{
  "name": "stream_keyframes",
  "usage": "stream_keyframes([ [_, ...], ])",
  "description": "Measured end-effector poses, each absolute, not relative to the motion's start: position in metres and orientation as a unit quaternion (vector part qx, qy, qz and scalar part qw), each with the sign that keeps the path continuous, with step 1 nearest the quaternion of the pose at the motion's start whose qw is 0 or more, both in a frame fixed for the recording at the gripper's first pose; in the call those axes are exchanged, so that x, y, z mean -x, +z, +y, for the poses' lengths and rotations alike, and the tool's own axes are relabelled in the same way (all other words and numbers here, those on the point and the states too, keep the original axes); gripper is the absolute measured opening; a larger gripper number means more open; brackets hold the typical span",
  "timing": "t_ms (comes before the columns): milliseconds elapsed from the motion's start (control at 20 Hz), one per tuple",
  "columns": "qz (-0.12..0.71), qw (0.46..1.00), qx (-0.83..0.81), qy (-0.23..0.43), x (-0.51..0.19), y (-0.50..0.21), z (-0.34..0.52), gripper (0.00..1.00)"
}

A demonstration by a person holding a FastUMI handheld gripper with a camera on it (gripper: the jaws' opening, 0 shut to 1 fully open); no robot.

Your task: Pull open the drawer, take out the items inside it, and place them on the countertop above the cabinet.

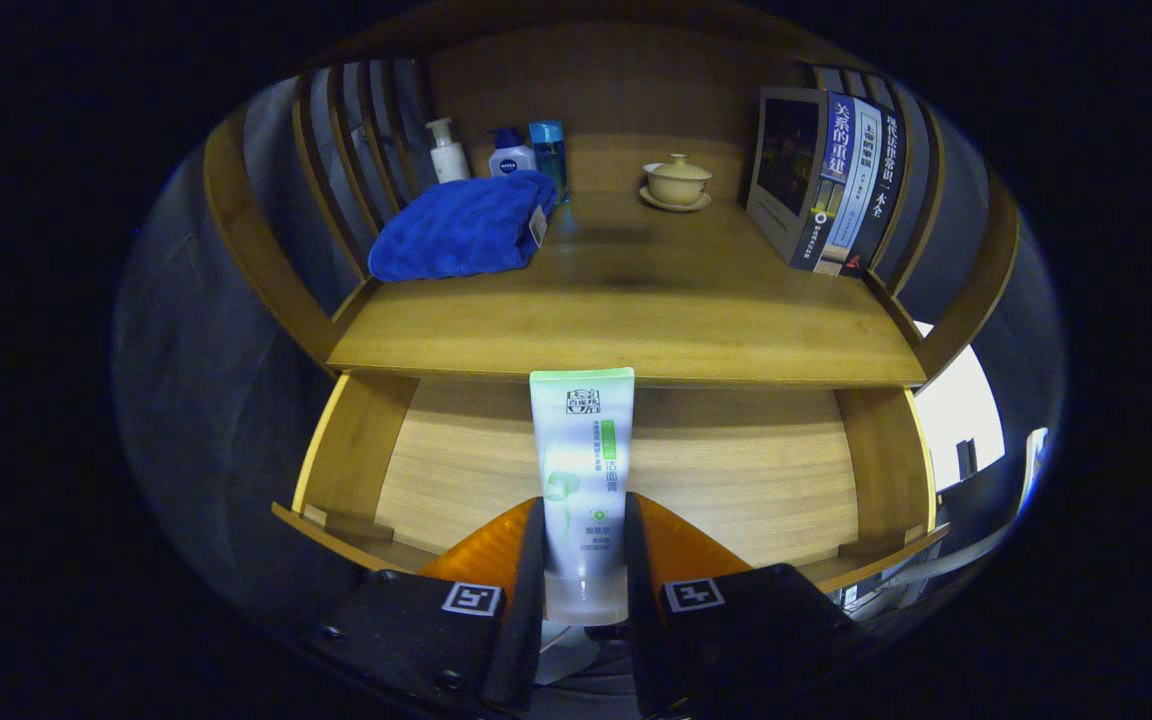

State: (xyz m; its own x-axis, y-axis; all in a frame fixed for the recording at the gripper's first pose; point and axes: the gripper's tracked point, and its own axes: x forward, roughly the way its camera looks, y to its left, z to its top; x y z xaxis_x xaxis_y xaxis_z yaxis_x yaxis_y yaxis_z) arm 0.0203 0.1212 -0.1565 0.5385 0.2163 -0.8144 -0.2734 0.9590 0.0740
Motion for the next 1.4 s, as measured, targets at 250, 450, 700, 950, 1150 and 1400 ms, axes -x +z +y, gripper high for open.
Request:
stream_keyframes([
  [250,0.435,0.89,0.039,0.129,-0.053,-0.133,0.124,0.45],
  [450,0.418,0.899,0.017,0.128,-0.085,-0.121,0.131,0.46],
  [700,0.397,0.912,0.019,0.104,-0.147,-0.118,0.138,0.45],
  [950,0.395,0.915,0.013,0.08,-0.191,-0.132,0.14,0.46],
  [1150,0.401,0.914,0.024,0.058,-0.2,-0.143,0.131,0.5],
  [1400,0.349,0.935,0.028,0.052,-0.208,-0.121,0.125,0.58],
])
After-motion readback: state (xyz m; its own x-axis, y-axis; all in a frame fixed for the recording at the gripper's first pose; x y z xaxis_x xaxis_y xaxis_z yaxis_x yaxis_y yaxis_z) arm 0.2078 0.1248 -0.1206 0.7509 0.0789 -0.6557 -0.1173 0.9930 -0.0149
